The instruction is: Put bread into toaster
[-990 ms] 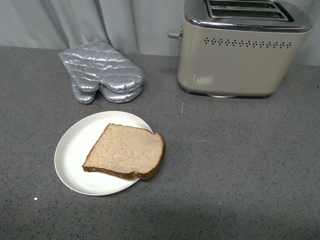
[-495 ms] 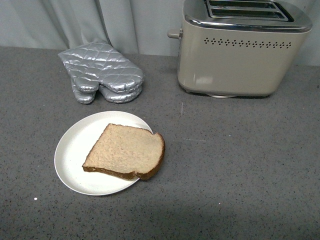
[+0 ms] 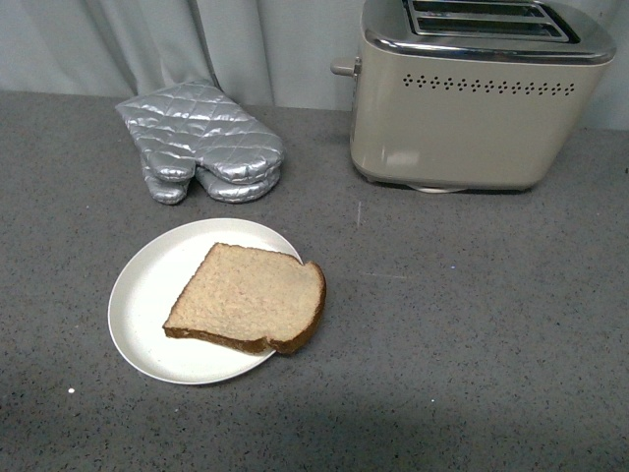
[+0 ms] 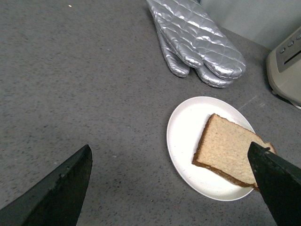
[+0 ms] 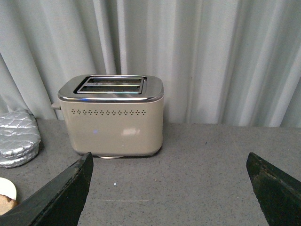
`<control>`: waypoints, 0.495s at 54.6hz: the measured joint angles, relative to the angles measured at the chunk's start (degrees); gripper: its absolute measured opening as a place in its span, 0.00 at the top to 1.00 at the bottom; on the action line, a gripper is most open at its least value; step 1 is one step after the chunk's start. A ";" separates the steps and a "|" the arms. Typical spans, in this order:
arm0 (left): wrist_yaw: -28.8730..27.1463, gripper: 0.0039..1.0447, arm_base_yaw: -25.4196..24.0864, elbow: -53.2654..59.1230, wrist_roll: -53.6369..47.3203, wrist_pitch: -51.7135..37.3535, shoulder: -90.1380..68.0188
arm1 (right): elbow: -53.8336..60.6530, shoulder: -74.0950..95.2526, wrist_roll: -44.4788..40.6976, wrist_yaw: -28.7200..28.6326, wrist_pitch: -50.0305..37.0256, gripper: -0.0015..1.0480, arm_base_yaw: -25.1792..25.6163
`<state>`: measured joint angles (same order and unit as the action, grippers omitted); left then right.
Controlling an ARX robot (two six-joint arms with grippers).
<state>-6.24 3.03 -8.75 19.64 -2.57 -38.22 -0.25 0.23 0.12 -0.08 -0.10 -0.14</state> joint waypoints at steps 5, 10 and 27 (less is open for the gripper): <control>3.85 0.06 -1.79 -3.67 -0.50 -9.75 -16.87 | 0.00 0.00 0.02 0.00 0.00 0.09 0.00; 6.34 0.06 -2.58 -7.72 -2.21 -15.23 -31.63 | 0.00 0.00 0.02 0.00 0.00 0.09 0.00; 8.87 0.06 -3.26 -22.75 -6.23 -15.45 -61.35 | 0.00 0.00 0.00 0.00 0.00 0.09 0.00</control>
<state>2.63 -0.23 -31.51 13.41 -18.02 -99.57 -0.25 0.23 0.12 -0.08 -0.10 -0.14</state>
